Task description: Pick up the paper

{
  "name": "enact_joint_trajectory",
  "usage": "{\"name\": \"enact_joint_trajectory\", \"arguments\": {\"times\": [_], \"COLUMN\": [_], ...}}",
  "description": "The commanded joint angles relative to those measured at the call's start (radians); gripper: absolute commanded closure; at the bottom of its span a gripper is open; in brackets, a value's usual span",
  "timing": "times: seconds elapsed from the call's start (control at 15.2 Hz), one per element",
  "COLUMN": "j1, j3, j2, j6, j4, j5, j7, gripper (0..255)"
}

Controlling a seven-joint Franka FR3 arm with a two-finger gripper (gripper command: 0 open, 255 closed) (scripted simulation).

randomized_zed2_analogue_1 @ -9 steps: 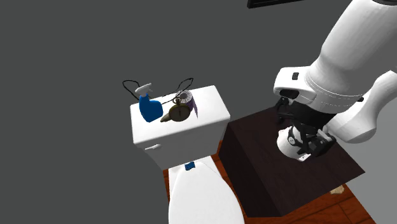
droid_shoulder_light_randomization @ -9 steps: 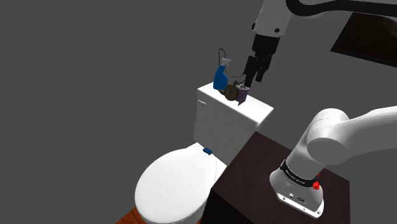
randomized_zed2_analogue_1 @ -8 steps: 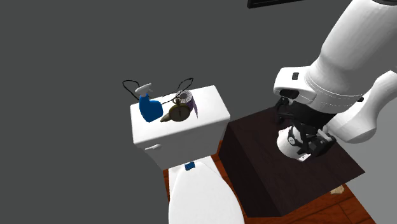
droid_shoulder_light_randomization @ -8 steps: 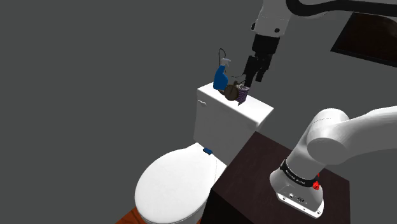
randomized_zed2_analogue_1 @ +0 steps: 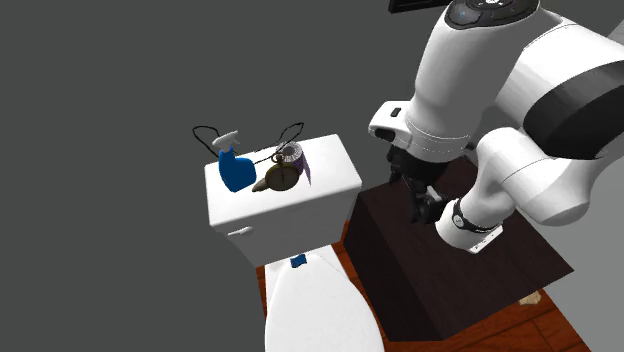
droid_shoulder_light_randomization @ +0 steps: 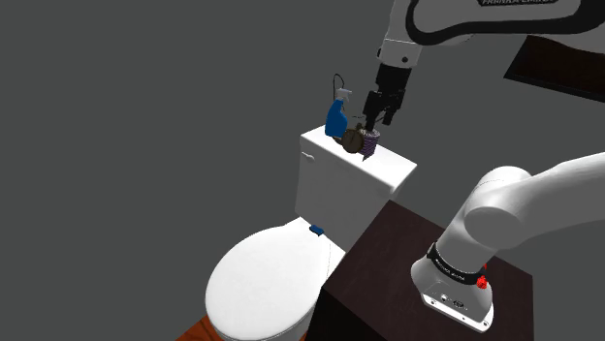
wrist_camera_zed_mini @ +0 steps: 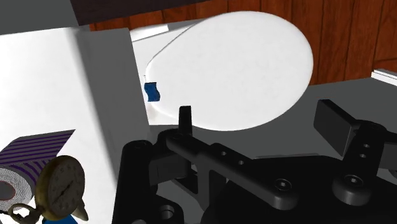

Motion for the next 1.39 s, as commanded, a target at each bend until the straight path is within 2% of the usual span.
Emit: {"name": "enact_joint_trajectory", "arguments": {"times": [0.0,0.73,1.32], "j1": [-0.020,-0.116,-0.178], "j3": [-0.024,-0.168,-0.277], "j2": [0.043,0.324,0.592], "j6": [0.047,0.267,0.401], "j4": [-0.002,0.071,0.216], "j5": [-0.018,-0.084,-0.059], "j7": [-0.014,-0.101,-0.187], "gripper": [0,0,0]}}
